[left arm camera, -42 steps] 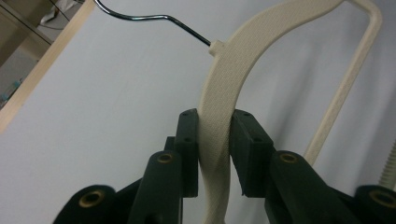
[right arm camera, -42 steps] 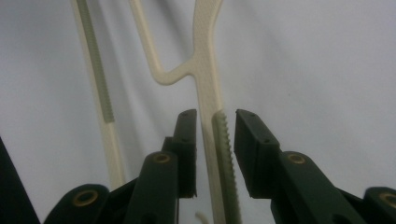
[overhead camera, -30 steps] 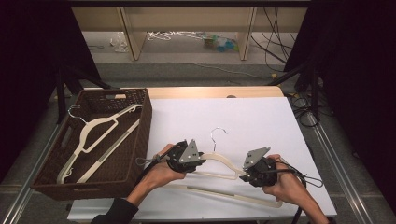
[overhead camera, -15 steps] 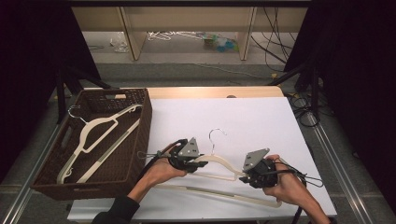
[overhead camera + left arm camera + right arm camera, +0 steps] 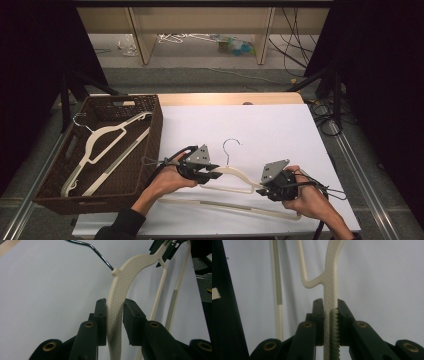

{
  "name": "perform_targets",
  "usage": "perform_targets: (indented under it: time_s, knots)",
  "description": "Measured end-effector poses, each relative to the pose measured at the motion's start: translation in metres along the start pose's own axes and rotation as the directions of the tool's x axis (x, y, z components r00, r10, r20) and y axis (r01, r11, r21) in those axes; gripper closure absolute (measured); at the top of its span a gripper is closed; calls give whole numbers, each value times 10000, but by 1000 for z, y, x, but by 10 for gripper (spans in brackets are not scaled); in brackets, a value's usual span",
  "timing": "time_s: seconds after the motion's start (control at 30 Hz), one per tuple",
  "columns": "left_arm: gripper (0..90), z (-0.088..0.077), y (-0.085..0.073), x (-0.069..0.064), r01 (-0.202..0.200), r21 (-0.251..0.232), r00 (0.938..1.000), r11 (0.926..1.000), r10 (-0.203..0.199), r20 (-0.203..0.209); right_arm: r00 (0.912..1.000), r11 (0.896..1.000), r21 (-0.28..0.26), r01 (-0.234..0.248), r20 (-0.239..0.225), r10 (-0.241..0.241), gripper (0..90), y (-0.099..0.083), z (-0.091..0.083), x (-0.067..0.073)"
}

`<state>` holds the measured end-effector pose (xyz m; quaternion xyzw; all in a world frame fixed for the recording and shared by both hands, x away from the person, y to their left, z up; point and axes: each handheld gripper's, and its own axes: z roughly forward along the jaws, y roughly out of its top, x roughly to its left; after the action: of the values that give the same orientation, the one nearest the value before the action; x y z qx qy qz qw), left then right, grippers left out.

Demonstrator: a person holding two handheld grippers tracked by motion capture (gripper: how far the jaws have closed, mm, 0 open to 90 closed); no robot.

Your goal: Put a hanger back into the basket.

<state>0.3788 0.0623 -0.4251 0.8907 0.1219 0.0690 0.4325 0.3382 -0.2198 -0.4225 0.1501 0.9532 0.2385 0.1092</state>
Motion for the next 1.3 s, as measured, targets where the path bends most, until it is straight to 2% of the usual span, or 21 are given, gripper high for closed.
perform_targets:
  time_s: [0.1,0.13,0.3,0.47,0.6,0.63,0.67,0.73,0.77,0.83,0.87,0.9,0.93,0.97,1.0,1.13,1.2,1.23,1.3]
  knots:
    - [751,-5,2,-3,77,62,9999,10000,-77,104,10000,9999,-92,-76,-16,76,778,-1,-1,-1]
    - [756,-7,3,-3,6,45,9998,10000,-7,184,9998,9998,-120,-180,-62,179,745,-1,-2,-1]
    - [789,-16,6,-10,192,-137,9983,9997,-185,557,9982,9981,-334,-516,285,526,597,-1,-5,-1]
    - [829,-18,13,-23,158,-168,9977,9997,-147,657,9921,9928,-719,-955,745,1008,467,-2,-12,0]
    - [839,-19,17,-29,391,-374,9968,9985,-364,707,9854,9852,-1071,-1339,910,1438,439,-3,-20,-2]
    - [841,-20,19,-29,358,-365,9975,9987,-335,615,9823,9812,-1162,-1543,884,1649,426,-3,-22,-1]
    - [841,-20,20,-30,468,-421,9973,9980,-443,590,9816,9789,-1363,-1521,948,1657,412,-4,-24,-2]
    - [845,-22,23,-31,426,-376,9979,9984,-406,513,9761,9710,-1663,-1716,1044,1904,393,-3,-29,-3]
    - [847,-23,24,-32,581,-458,9973,9973,-559,482,9763,9709,-1684,-1701,1047,1892,377,-3,-32,-3]
    - [854,-24,26,-32,487,-334,9979,9983,-472,448,9702,9645,-1945,-1787,1281,2056,351,-2,-37,-3]
    - [857,-24,26,-33,487,-300,9984,9984,-478,309,9664,9595,-2078,-1904,1321,2204,332,-2,-39,-3]
    - [857,-25,26,-32,427,-215,9989,9989,-423,190,9619,9485,-2432,-2031,1313,2397,333,-2,-42,-5]
    - [857,-24,25,-32,405,-147,9991,9991,-404,100,9595,9417,-2593,-2146,1239,2528,325,-2,-43,-5]
    - [858,-24,24,-32,396,-81,9992,9992,-395,63,9611,9408,-2564,-2219,1050,2553,325,-2,-47,-6]
    - [858,-25,23,-31,451,-94,9990,9989,-451,-11,9590,9385,-2563,-2316,1017,2644,324,-2,-48,-5]
    - [858,-28,21,-28,720,-140,9972,9973,-723,-172,9589,9379,-2624,-2270,1081,2624,314,-4,-48,-6]
    - [858,-30,20,-26,896,-105,9958,9959,-898,-201,9560,9360,-2657,-2311,1165,2691,310,-4,-50,-5]
    - [858,-31,20,-26,974,-129,9950,9952,-977,-201,9548,9340,-2627,-2422,1064,2775,310,-4,-51,-3]
    - [858,-35,19,-24,1121,-115,9933,9936,-1124,-284,9578,9349,-2705,-2299,1076,2666,310,-4,-53,-2]
